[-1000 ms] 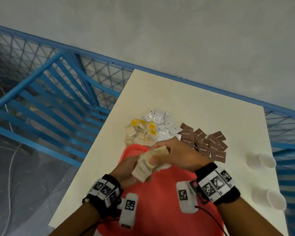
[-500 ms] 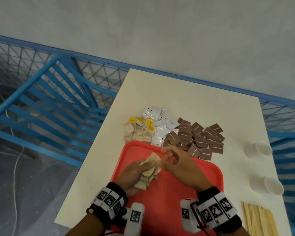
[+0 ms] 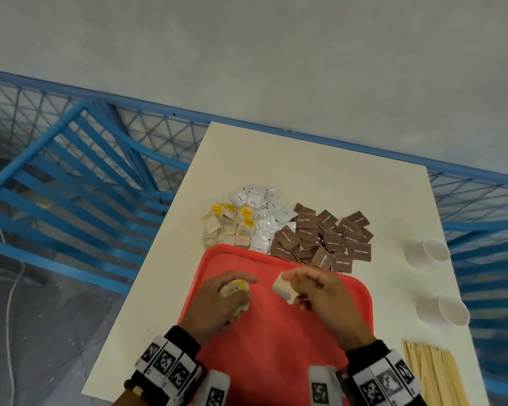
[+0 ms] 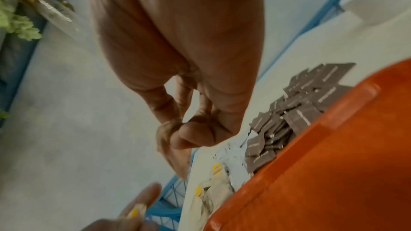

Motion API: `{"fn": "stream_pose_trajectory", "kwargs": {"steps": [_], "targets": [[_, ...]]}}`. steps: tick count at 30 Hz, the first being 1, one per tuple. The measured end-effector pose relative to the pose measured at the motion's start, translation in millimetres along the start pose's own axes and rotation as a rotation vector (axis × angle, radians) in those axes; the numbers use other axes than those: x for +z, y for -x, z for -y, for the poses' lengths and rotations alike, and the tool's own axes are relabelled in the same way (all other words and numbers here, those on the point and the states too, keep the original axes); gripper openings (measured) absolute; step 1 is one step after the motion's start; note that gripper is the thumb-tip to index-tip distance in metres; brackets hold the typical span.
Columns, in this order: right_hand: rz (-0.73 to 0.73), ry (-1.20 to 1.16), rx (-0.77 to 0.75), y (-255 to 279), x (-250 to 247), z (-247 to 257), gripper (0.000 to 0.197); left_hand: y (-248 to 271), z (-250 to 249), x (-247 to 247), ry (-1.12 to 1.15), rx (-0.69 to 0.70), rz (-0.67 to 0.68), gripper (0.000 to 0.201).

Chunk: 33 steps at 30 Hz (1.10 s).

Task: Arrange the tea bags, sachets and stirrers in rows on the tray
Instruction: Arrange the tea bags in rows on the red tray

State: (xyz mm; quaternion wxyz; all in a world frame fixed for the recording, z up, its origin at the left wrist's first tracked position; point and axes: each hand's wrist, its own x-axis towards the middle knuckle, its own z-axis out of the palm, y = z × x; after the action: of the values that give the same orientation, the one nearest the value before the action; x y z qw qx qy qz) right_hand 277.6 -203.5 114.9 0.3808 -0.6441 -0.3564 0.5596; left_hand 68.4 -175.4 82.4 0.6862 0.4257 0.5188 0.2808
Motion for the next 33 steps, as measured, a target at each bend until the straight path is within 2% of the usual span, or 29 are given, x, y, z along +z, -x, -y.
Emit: {"fn": "stream_pose_trajectory", "kwargs": {"steps": [3, 7, 10, 13, 15, 19, 22, 26, 29, 33], "targets": [[-0.007, -0.178, 0.12, 1, 6, 0, 0.026, 9, -13, 13, -0.215, 0.219, 0.023, 0.028], [0.041, -0.487, 0.22, -1, 14, 5, 0.025, 14, -21, 20, -0.342, 0.438, -0.007, 0.044], [0.057, -0.551, 0.262, -1, 18, 6, 0.027, 10, -23, 20, -0.439, 0.595, -0.1, 0.029], [0.097, -0.574, 0.294, 1, 20, 6, 0.03, 6, -22, 17, -0.495, 0.676, -0.184, 0.01], [0.134, -0.553, 0.272, 4, 21, 6, 0.034, 7, -25, 16, -0.499, 0.663, -0.16, 0.008], [0.152, -0.436, 0.173, 11, 21, 6, 0.03, 12, -39, 15, -0.23, 0.429, -0.053, 0.015], [0.13, -0.231, -0.014, 16, 22, 7, 0.02, 11, -43, 11, -0.18, 0.361, -0.005, 0.018], [-0.007, -0.088, -0.247, 16, 26, 7, 0.013, 11, -47, 9, -0.072, 0.26, 0.022, 0.015], [-0.054, -0.148, -0.248, 12, 27, 7, 0.015, 10, -49, 6, 0.009, 0.2, 0.015, 0.01], [-0.094, -0.157, -0.28, 12, 26, 10, 0.01, 9, -46, 7, -0.114, 0.224, 0.059, 0.015]]}}
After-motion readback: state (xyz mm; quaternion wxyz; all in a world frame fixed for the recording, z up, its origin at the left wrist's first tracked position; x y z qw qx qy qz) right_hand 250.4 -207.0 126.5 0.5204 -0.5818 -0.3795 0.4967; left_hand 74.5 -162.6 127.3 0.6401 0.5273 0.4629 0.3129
